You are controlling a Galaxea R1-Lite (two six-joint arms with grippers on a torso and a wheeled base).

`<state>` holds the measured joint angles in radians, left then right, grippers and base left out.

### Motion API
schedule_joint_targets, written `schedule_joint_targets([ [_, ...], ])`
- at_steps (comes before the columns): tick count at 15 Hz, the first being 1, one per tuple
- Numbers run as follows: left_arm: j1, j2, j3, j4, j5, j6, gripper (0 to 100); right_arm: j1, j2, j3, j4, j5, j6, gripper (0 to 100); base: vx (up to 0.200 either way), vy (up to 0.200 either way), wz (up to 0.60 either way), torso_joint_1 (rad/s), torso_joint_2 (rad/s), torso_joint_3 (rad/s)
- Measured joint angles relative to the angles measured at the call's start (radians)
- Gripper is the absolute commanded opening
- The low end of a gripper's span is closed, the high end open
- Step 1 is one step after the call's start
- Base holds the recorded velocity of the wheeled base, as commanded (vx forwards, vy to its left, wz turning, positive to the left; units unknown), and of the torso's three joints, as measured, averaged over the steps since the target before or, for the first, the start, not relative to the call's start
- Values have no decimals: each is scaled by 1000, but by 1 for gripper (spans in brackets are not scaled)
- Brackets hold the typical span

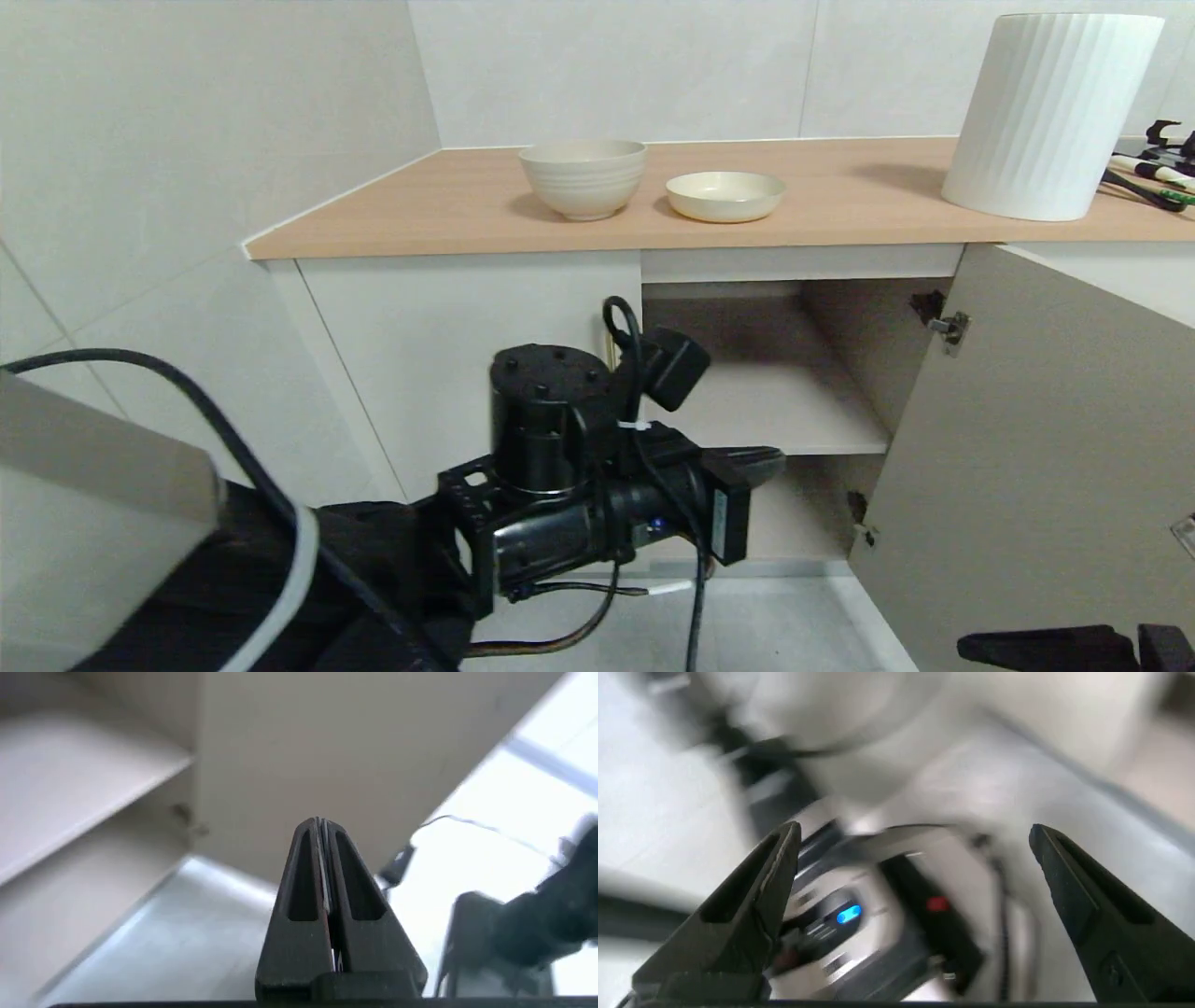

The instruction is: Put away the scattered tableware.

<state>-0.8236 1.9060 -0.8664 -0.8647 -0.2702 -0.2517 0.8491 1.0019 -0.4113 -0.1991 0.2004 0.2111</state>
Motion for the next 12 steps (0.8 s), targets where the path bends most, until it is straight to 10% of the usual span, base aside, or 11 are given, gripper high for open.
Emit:
schedule_joint_targets([
  [10,478,-644,219,614,4,77,0,-211,436,-409,-86,-60,-70,100,0,0,0,0,0,0],
  [11,507,-670,221,618,7,76,100,-220,456,-429,-56,-60,-60,100,0,0,0,0,0,0],
  [12,524,-685,224,622,6,69,100,-225,462,-441,-20,-63,-46,100,0,0,0,0,0,0],
])
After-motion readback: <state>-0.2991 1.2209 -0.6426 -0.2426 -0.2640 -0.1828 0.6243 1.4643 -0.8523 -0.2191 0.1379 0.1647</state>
